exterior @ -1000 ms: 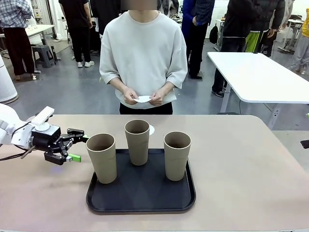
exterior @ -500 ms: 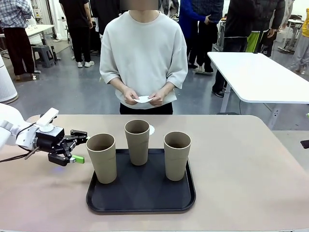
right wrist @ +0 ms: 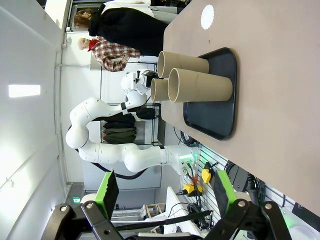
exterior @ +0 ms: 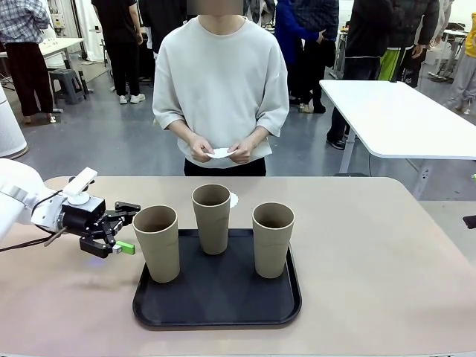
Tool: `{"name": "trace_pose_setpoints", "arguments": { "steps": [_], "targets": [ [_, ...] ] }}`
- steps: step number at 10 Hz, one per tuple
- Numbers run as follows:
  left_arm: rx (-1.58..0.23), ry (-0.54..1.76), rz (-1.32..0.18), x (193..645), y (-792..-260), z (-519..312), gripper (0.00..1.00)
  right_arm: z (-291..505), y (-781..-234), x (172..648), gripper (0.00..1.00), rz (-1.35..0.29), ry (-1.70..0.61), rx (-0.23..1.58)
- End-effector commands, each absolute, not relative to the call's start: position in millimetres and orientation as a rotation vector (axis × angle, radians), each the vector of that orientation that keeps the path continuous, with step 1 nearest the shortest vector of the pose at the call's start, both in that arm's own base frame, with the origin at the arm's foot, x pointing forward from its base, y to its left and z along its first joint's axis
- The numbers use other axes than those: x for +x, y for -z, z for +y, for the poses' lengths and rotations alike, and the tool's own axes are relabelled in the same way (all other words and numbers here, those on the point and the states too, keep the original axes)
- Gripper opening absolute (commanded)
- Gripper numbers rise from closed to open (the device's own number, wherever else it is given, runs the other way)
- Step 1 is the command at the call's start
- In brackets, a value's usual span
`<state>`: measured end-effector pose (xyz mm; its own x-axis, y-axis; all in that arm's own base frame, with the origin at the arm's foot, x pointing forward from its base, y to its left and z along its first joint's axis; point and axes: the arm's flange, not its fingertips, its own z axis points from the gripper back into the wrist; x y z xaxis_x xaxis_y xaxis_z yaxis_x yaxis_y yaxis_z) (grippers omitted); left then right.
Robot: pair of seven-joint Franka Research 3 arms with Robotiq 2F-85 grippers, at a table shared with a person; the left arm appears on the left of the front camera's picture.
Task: Place coasters on the table and set cups on them.
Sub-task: Pick up one Reusable plastic cup and place it on a coaster set by the human.
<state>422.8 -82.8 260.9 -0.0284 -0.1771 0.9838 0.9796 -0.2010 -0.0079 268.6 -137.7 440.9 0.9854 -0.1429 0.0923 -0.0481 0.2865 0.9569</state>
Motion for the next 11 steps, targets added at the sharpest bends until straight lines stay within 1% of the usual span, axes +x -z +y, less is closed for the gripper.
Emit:
{"name": "trace_pose_setpoints", "arguments": {
  "steps": [1,11],
  "targets": [
    [-1.208,1.434,-0.968,428.9,-260.2,-88.7,1.00,-137.7,-441.0,269.1,1.00,-0.175,0.065,1.288],
    [-1.265,1.485,-0.916,427.3,-250.9,-120.8,1.00,-137.7,-441.0,269.1,1.00,-0.175,0.065,1.288]
  ]
}}
